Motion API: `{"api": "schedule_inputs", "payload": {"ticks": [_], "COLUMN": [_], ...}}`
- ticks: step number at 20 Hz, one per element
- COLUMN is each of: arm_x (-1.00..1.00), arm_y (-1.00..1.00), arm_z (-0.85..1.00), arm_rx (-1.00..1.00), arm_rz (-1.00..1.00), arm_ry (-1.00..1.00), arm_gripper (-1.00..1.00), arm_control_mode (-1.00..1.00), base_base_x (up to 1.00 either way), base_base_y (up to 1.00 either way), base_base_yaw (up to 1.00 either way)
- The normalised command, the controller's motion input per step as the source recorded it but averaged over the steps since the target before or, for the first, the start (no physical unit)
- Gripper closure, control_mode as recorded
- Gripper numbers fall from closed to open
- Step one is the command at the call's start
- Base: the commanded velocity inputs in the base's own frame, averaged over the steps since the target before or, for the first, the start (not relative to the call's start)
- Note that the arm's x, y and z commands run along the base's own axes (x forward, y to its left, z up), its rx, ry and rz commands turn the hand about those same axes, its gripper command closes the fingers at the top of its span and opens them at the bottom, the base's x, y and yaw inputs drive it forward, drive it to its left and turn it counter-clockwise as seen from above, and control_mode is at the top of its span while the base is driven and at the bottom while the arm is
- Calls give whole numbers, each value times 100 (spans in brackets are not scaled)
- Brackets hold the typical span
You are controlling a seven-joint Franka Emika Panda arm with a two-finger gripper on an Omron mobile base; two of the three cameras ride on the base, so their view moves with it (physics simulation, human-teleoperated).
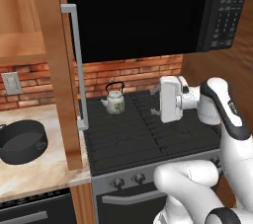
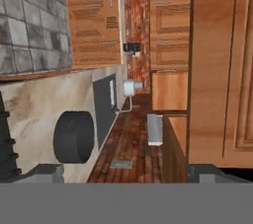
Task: Pick the kettle from the cabinet and place it on a stove burner. Then pick the pot from the counter and place it on another stove burner. Finally, turn both burners on.
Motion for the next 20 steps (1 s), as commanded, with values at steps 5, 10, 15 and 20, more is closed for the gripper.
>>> {"api": "schedule_inputs", "payload": {"ticks": [5, 10, 15, 20], "arm_x": [-45, -34, -25, -18], "arm_y": [3, 6, 6, 8], "arm_z": [9, 0, 0, 0], "arm_rx": [-19, -20, -20, -17], "arm_rz": [-8, -12, -12, -8], "arm_ry": [-18, -14, -10, -8], "arm_gripper": [-100, -100, -100, -100], "arm_control_mode": [-100, -100, -100, -100], "base_base_x": [0, 0, 0, 0], "base_base_y": [0, 0, 0, 0], "base_base_yaw": [0, 0, 0, 0]}}
